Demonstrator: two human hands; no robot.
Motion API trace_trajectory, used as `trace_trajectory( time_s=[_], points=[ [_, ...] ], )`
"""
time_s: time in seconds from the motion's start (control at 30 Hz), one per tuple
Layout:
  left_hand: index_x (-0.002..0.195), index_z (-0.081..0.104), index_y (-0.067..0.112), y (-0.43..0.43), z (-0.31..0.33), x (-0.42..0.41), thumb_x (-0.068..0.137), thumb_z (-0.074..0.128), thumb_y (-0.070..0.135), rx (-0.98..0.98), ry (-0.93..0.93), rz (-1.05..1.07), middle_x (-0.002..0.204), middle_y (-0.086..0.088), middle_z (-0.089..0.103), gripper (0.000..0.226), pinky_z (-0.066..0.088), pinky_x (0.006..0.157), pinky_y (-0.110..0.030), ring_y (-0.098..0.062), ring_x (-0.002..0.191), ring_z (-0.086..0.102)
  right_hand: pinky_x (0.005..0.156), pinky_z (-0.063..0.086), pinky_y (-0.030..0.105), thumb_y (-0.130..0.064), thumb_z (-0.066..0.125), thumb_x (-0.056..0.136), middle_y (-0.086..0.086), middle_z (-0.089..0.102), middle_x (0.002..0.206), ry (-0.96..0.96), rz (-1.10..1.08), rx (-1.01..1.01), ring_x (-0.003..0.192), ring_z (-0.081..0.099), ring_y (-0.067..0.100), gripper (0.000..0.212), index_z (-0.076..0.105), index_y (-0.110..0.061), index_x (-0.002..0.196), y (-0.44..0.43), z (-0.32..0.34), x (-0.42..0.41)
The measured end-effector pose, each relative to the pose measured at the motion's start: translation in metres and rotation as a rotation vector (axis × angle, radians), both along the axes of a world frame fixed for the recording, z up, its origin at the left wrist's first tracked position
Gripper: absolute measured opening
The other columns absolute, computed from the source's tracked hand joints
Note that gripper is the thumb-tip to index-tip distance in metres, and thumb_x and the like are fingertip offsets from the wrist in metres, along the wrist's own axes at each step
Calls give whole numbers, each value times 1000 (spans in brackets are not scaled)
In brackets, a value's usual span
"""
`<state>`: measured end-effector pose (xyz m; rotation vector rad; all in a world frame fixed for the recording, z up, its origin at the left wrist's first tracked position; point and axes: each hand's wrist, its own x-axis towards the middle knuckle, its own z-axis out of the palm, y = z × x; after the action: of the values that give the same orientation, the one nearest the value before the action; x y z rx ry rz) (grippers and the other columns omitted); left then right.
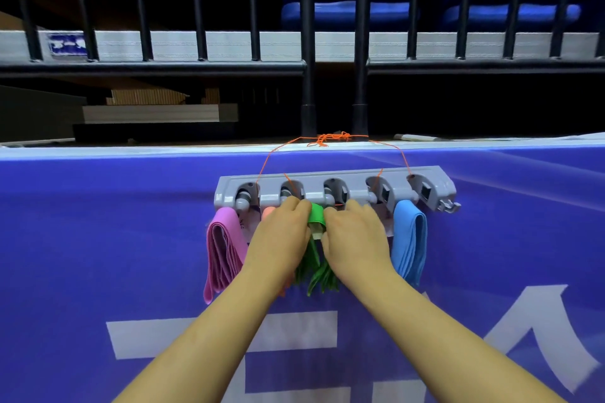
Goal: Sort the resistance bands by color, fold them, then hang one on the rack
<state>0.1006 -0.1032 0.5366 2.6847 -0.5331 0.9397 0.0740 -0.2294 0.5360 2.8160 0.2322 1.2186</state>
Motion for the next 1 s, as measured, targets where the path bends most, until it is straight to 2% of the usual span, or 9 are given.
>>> trace_trajectory(
  time_s=[0.1, 0.2, 0.3, 0.43, 0.57, 0.67, 0.73, 0.83, 1.0],
  points=[
    [118, 56, 16, -1, -3, 1, 93, 48, 14, 4, -33, -4, 116, -6, 54, 25, 40, 78, -41, -35, 99, 52, 53, 32, 32, -23, 67, 80, 6, 67, 80, -20, 7, 20, 74, 67, 30, 15, 59, -15, 90, -1, -3, 0],
    [113, 61, 14, 0, -11, 6, 87, 53, 10, -168, -30, -103, 110, -5, 59, 27, 44, 83, -43, -32, 99, 52, 67, 38, 39, -26, 48, 92, 13, 63, 105, 147, 121, 286, 98, 61, 39, 23, 52, -14, 111, -4, -8, 2],
    [117, 63, 14, 1, -22, 9, 81, 58, 9, -336, -4, -192, 100, 3, 60, 37, 44, 89, -35, -25, 100, 52, 70, 42, 40, -26, 49, 88, 13, 64, 104, 186, 153, 437, 99, 59, 40, 25, 53, -16, 111, -3, -12, 5],
    [127, 59, 22, 6, -36, 7, 87, 62, 14, -531, 35, -335, 117, 12, 61, 41, 47, 100, -32, -8, 113, 56, 72, 52, 43, -26, 47, 83, 8, 67, 90, 244, 230, 603, 90, 60, 35, 20, 61, -21, 96, -8, -23, 8],
    [127, 60, 25, 7, -49, 10, 93, 61, 17, -645, 26, -397, 124, 14, 63, 36, 47, 103, -35, -4, 117, 58, 65, 46, 40, -24, 46, 88, 7, 66, 81, 192, 211, 565, 84, 59, 35, 14, 60, -20, 85, -10, -31, 8],
    [125, 65, 19, 2, -49, 8, 94, 60, 10, -696, -59, -390, 125, 10, 65, 32, 44, 104, -24, 4, 117, 55, 64, 48, 40, -24, 45, 90, 7, 66, 79, 169, 212, 560, 81, 59, 34, 17, 60, -20, 83, -9, -33, 5],
    [123, 66, 17, -2, -44, 6, 94, 60, 8, -687, -91, -392, 124, 10, 65, 32, 42, 103, -19, 11, 116, 51, 64, 47, 40, -25, 45, 90, 7, 66, 81, 160, 192, 559, 80, 60, 34, 18, 61, -20, 85, -10, -35, 6],
    [123, 66, 18, -4, -43, 9, 93, 62, 14, -676, -89, -415, 122, 13, 63, 30, 44, 104, -28, 3, 118, 54, 66, 47, 38, -30, 47, 89, 6, 68, 86, 196, 195, 550, 86, 61, 34, 20, 64, -23, 96, -10, -38, 6],
    [125, 66, 18, -1, -44, 7, 96, 58, 15, -685, -58, -480, 126, 10, 57, 30, 40, 101, -16, 1, 123, 49, 79, 55, 41, -49, 48, 86, -10, 72, 106, 111, 434, 831, 87, 67, 19, 39, 57, -39, 123, -11, -39, 6]
  ],
)
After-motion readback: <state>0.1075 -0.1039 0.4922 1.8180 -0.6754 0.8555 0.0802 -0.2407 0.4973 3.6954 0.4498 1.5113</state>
